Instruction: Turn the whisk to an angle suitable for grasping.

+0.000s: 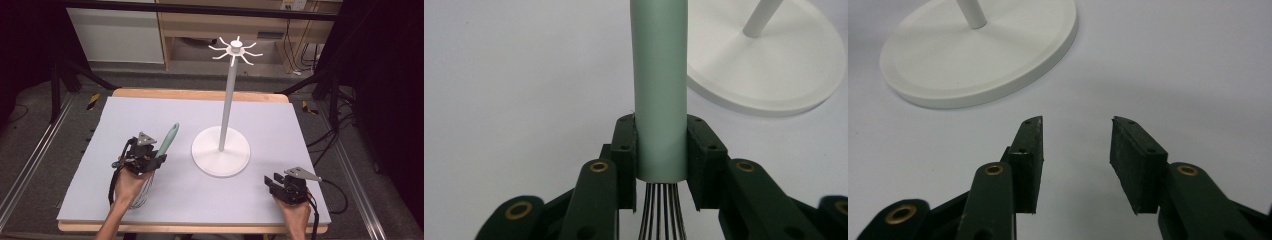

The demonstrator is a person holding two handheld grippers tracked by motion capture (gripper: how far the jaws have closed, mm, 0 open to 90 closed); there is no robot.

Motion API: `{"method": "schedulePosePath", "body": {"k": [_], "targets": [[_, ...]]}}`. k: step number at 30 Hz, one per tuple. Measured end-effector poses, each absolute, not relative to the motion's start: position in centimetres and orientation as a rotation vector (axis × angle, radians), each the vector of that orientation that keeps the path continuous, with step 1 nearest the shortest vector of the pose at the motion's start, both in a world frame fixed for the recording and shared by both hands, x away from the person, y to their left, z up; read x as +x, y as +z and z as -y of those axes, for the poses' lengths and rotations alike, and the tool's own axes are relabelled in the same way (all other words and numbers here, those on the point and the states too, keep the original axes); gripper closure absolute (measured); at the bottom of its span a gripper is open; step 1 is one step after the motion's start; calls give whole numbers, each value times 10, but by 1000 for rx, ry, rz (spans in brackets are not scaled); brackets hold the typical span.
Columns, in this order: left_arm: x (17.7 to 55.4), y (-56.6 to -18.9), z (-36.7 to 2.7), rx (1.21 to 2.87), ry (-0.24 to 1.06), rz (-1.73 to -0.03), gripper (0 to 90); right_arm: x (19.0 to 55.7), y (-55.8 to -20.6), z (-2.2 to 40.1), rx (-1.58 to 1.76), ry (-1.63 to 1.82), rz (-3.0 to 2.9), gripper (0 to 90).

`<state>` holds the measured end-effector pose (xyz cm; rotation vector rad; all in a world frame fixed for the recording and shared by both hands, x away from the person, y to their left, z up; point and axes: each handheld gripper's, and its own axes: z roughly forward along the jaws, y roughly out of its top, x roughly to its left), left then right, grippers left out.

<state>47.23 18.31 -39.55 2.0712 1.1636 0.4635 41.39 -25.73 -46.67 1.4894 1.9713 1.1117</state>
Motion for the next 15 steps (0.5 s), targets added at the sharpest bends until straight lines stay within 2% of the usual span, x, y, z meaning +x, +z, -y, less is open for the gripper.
{"method": "schedulePosePath", "body": {"k": [15], "targets": [[457, -373, -195, 1904, 538, -1072, 686, 412, -466, 258, 1495, 1131, -1943, 573]]}}
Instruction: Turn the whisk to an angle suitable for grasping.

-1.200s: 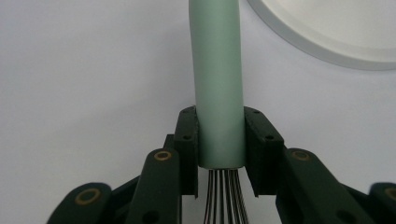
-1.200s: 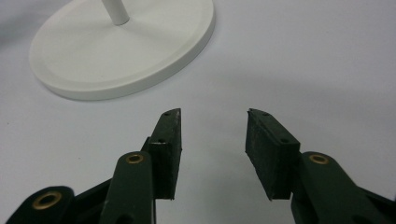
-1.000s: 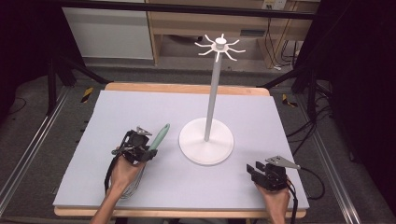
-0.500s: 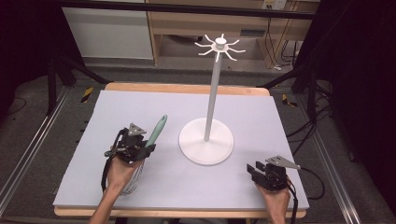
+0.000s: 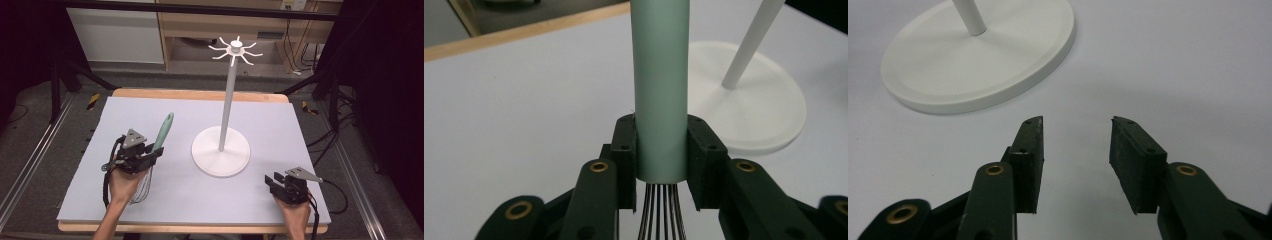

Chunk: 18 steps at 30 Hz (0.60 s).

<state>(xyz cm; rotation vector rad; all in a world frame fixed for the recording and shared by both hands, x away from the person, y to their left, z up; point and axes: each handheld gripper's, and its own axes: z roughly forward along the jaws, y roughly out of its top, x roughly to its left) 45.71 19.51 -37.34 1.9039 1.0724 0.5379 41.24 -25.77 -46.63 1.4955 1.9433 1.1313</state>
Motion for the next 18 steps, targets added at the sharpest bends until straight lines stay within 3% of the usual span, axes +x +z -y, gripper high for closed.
{"method": "schedulePosePath", "body": {"k": [18], "targets": [[444, -342, -199, 1705, 628, -964, 685, 411, -466, 260, 1495, 1131, -1925, 563]]}}
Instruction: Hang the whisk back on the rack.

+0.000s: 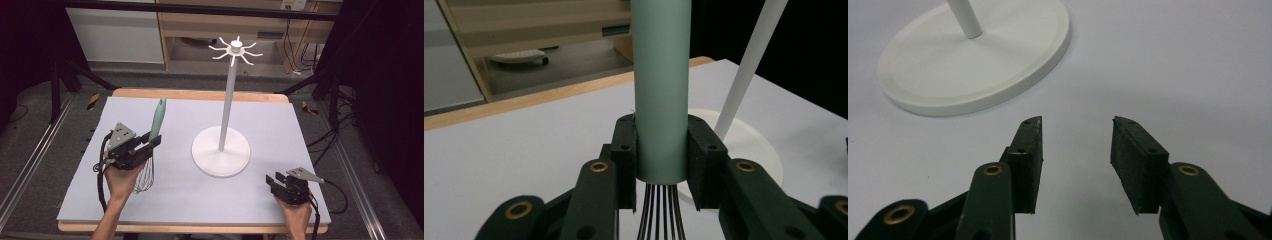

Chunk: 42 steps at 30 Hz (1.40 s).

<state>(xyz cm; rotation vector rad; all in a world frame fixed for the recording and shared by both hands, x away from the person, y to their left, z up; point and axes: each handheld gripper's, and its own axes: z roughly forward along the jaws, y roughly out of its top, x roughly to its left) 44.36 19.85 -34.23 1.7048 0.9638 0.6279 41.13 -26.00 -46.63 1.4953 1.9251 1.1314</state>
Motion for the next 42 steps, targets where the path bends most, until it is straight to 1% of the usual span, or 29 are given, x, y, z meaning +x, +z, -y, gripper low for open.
{"method": "schedulePosePath", "body": {"k": [8, 17, 20, 25, 29, 36, 42], "targets": [[442, -326, -197, 1662, 639, -918, 685, 411, -466, 261, 1490, 1132, -1916, 553], [445, -312, -192, 1622, 618, -882, 685, 413, -467, 261, 1477, 1134, -1898, 487], [447, -307, -190, 1619, 622, -872, 685, 412, -467, 260, 1483, 1134, -1887, 436], [449, -301, -186, 1603, 620, -858, 685, 413, -467, 261, 1479, 1132, -1867, 383], [451, -296, -183, 1595, 620, -841, 685, 414, -468, 260, 1484, 1119, -1849, 311], [452, -285, -178, 1580, 625, -809, 684, 414, -468, 260, 1466, 1108, -1837, 284], [454, -275, -172, 1574, 625, -780, 684, 414, -469, 260, 1452, 1097, -1839, 285]]}}
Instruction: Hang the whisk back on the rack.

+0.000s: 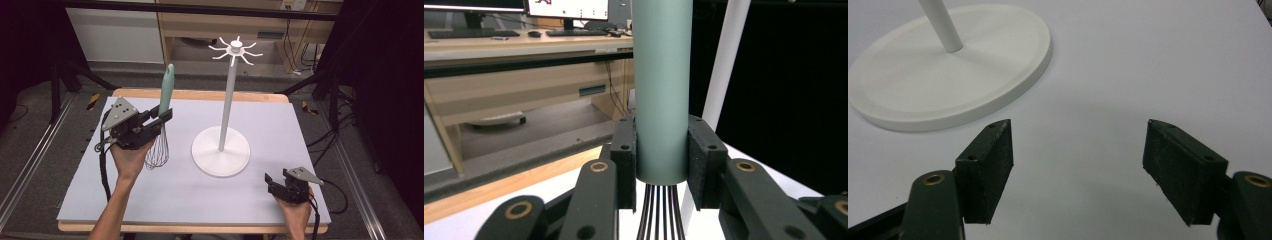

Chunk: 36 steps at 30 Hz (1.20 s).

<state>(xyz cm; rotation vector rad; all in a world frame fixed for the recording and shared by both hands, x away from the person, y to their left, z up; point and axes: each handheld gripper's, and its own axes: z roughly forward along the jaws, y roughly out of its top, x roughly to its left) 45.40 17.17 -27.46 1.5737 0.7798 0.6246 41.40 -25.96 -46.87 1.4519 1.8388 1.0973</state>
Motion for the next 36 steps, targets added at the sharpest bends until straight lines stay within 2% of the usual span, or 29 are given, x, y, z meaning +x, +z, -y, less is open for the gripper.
{"method": "schedulePosePath", "body": {"k": [21, 36], "targets": [[450, -250, -143, 1590, 631, -681, 684, 413, -469, 260, 1447, 1100, -1840, 285], [455, -245, -128, 1607, 625, -674, 684, 413, -470, 260, 1446, 1101, -1840, 284]]}}
